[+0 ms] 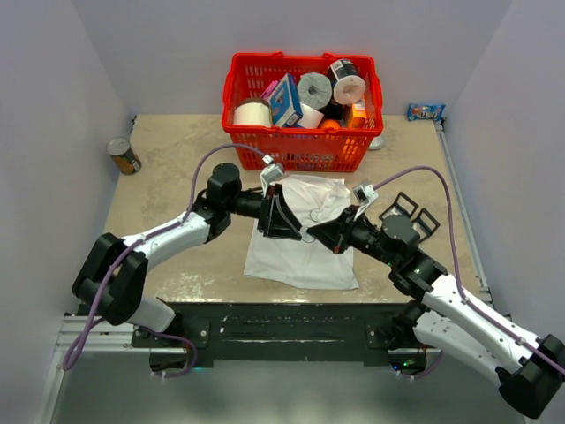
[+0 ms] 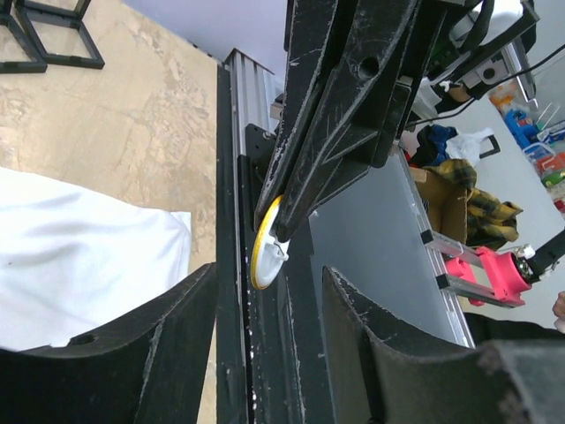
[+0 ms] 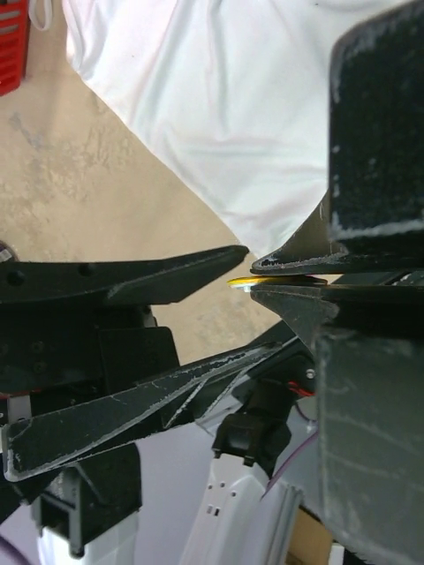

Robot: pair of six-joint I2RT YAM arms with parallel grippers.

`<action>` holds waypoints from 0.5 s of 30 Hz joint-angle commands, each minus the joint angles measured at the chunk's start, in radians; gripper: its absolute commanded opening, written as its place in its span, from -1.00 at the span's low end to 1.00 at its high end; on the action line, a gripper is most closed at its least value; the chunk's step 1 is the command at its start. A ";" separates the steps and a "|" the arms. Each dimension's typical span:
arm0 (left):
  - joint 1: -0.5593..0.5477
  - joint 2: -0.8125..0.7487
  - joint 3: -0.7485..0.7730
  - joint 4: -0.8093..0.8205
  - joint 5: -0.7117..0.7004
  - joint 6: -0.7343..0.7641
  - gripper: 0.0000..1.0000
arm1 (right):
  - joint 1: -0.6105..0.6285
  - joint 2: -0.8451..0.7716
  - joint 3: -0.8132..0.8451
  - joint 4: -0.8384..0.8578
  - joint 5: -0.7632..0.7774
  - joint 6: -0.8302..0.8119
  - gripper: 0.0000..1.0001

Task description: Pin the brooch onto the clothing

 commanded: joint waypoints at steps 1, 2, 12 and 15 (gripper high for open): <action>0.003 -0.001 -0.031 0.212 -0.009 -0.153 -0.06 | -0.002 -0.012 -0.011 0.111 0.057 0.047 -1.00; 0.003 0.005 -0.037 0.232 -0.006 -0.186 -0.23 | -0.002 -0.014 -0.011 0.110 0.058 0.049 -1.00; 0.003 0.028 -0.046 0.283 0.011 -0.226 -0.94 | -0.003 0.003 -0.008 0.105 0.051 0.044 -1.00; 0.003 0.039 -0.046 0.289 0.024 -0.231 -1.00 | -0.002 0.011 0.009 0.073 0.029 0.029 -1.00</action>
